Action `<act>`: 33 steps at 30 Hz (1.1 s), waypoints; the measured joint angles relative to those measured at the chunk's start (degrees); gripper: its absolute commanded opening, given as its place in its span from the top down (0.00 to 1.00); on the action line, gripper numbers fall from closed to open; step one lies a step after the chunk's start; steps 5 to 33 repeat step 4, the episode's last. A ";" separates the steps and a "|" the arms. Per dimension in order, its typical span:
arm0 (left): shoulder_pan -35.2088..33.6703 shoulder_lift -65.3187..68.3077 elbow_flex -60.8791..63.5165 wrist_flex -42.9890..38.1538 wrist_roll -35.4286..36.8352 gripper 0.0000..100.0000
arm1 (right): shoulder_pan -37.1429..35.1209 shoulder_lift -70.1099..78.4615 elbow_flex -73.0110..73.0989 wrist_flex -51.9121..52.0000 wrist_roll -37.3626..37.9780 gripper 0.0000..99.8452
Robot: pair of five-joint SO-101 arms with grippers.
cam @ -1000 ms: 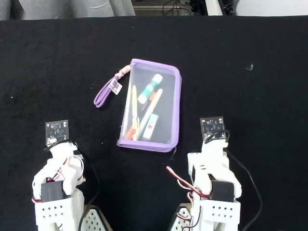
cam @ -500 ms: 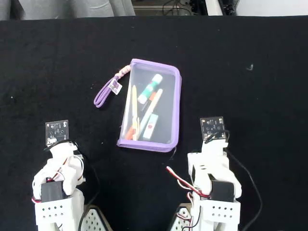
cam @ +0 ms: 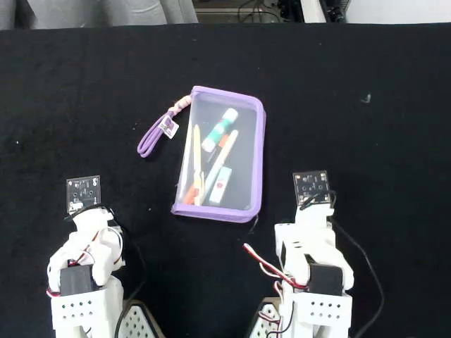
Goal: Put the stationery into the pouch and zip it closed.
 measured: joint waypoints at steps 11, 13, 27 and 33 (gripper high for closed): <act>0.00 0.00 0.00 0.00 0.00 0.97 | 0.00 0.00 0.00 0.00 0.00 0.97; 0.00 0.00 0.00 0.00 0.00 0.97 | 0.00 0.00 0.00 0.00 0.00 0.97; 0.00 0.00 0.00 0.00 0.00 0.97 | 0.00 0.00 0.00 0.00 0.00 0.97; 0.00 0.00 0.00 0.00 0.00 0.97 | 0.00 0.00 0.00 0.00 0.00 0.97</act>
